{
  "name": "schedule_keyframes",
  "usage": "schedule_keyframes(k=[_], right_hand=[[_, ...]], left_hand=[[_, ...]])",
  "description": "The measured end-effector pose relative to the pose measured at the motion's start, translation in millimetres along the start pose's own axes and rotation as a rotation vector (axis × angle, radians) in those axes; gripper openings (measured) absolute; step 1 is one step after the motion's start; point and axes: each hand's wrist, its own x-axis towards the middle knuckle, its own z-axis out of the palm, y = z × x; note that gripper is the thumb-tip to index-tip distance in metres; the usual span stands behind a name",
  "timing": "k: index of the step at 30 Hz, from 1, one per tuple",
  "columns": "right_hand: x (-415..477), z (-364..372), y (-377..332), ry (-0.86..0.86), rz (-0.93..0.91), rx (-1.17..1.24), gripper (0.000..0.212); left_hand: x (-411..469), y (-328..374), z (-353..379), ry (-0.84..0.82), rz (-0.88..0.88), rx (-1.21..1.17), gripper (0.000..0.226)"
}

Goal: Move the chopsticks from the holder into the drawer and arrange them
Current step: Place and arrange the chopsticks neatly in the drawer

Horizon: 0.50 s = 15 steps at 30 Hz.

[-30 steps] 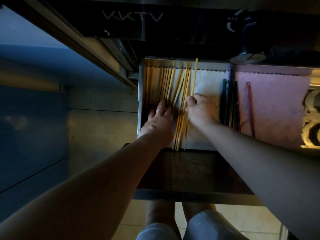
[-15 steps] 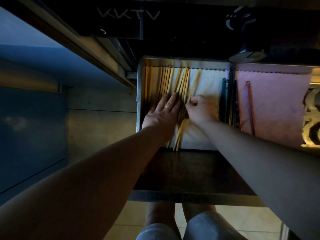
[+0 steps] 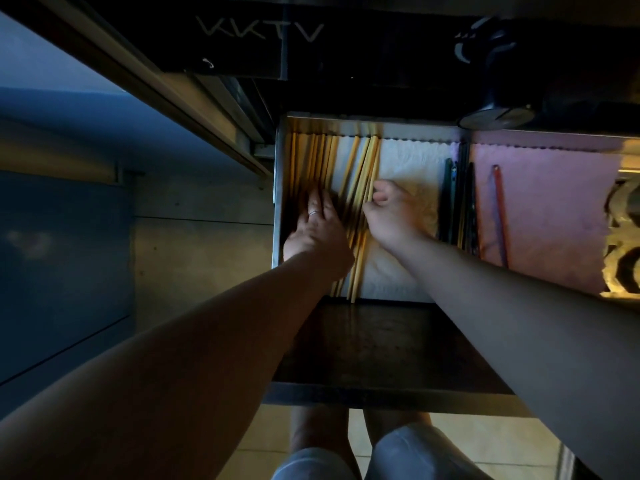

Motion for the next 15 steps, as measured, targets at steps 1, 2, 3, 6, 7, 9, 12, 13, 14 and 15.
schedule_keyframes(k=[1, 2, 3, 6, 7, 9, 12, 13, 14, 15], right_hand=[[0.2, 0.5, -0.9, -0.005, -0.002, -0.008, 0.046], [0.2, 0.9, -1.6, -0.008, -0.008, -0.013, 0.045], [0.2, 1.3, -2.0, -0.007, -0.013, -0.013, 0.045], [1.4, 2.2, -1.7, 0.007, 0.001, 0.011, 0.043], [1.3, 2.4, -1.6, -0.003, 0.008, 0.017, 0.043], [-0.3, 1.8, -1.9, -0.022, 0.004, 0.012, 0.043], [-1.1, 1.1, -0.7, 0.005, -0.021, 0.004, 0.041], [-0.7, 0.5, -0.7, 0.020, -0.026, 0.007, 0.041], [0.1, 0.2, -1.0, 0.032, -0.032, 0.013, 0.040], [1.3, 0.0, -1.7, 0.042, -0.040, 0.019, 0.041]], left_hand=[[0.4, 0.0, 0.1, 0.017, 0.001, 0.004, 0.096], [1.0, -1.3, 0.6, 0.041, 0.030, 0.033, 0.095], [1.0, -3.4, 1.6, 0.069, 0.086, 0.086, 0.091], [-0.4, -11.6, 7.6, 0.088, 0.319, 0.280, 0.083], [-0.5, -13.6, 10.4, 0.065, 0.361, 0.318, 0.082], [-0.4, -16.0, 14.5, 0.033, 0.341, 0.319, 0.082], [0.0, -16.0, 19.5, 0.048, 0.254, 0.256, 0.078], [-0.2, -15.2, 20.8, 0.067, 0.252, 0.248, 0.076], [-0.2, -14.7, 21.6, 0.082, 0.255, 0.246, 0.076], [0.3, -14.3, 21.3, 0.083, 0.258, 0.244, 0.076]])
